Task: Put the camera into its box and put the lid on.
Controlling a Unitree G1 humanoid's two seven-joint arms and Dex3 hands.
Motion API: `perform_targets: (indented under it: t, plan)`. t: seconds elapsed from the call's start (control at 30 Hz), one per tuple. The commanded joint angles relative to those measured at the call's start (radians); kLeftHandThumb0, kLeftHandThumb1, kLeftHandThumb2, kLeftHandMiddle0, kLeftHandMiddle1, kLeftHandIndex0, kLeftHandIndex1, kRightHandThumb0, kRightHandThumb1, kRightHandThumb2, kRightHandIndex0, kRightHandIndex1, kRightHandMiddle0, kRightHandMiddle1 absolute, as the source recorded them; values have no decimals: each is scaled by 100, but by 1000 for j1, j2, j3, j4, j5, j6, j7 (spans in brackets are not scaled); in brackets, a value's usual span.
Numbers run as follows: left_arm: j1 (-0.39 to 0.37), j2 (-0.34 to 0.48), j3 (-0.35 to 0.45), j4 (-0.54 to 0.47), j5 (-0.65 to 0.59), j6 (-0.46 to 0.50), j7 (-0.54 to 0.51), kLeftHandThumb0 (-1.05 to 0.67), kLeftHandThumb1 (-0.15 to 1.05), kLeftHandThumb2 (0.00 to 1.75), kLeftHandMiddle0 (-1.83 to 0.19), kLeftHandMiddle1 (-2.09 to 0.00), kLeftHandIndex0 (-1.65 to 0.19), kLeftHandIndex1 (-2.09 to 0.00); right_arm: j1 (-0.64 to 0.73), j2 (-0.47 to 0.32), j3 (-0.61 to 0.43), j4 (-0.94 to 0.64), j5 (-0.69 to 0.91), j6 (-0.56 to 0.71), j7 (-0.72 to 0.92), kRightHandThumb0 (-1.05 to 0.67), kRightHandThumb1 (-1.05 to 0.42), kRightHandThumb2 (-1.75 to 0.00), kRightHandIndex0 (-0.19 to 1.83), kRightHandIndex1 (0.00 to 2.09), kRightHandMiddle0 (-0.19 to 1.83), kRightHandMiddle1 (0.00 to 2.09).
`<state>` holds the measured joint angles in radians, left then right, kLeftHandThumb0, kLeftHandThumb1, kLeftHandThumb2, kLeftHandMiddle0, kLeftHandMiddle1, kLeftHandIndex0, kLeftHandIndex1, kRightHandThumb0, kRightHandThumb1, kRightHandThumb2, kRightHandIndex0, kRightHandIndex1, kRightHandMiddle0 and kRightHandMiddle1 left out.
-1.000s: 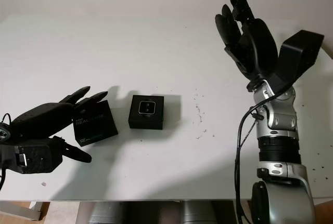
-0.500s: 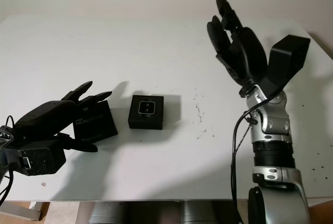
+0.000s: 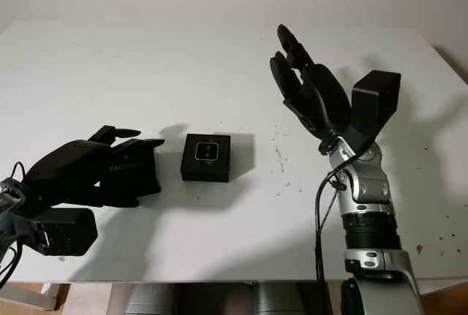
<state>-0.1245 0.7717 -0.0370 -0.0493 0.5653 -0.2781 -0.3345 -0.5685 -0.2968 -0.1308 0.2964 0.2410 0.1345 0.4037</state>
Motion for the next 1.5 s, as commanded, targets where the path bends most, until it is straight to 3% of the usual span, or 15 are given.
perform_targets:
  t: [0.0,0.17,0.3,0.43,0.5,0.9,1.17,1.47]
  plan:
    - [10,7,-24,17,7,-11,-7,-34,78,5,-29,-70,-31,-48,1,-3,-3,-28,1,7,-2,-73,-105,-42,-13,6,-7,7]
    - [1,2,-30,49,-4,-39,-2,-20,81,6,-41,-77,-45,-57,1,-3,-6,-36,4,20,-8,-69,-105,-44,-12,6,-6,7]
    - [-19,6,-34,89,-35,-65,-18,-7,89,6,-40,-113,-49,-90,0,-2,-10,-37,8,24,-8,-68,-105,-47,-12,6,-5,6]
    - [-38,-5,-18,137,-105,-115,-9,-6,92,5,-41,-141,-46,-130,-1,0,-15,-41,14,39,-12,-68,-105,-46,-12,6,-5,6]
    - [-45,-7,-3,139,-146,-105,-17,-7,93,6,-38,-147,-41,-140,-1,1,-16,-41,17,39,-11,-67,-105,-47,-12,6,-5,6]
    - [-146,-24,86,27,-392,133,-132,-5,98,6,-42,-140,-36,-142,-2,18,-17,-47,27,50,-30,-68,-105,-46,-12,6,-4,6]
    - [-215,-53,118,-68,-459,325,-136,-2,98,5,-41,-146,-33,-148,5,30,-17,-55,33,59,-39,-70,-105,-44,-11,6,-3,6]
    - [-274,-118,98,-126,-451,388,-90,-6,98,5,-42,-143,-32,-148,8,60,-18,-55,35,50,-73,-68,-105,-50,-10,6,-3,5]
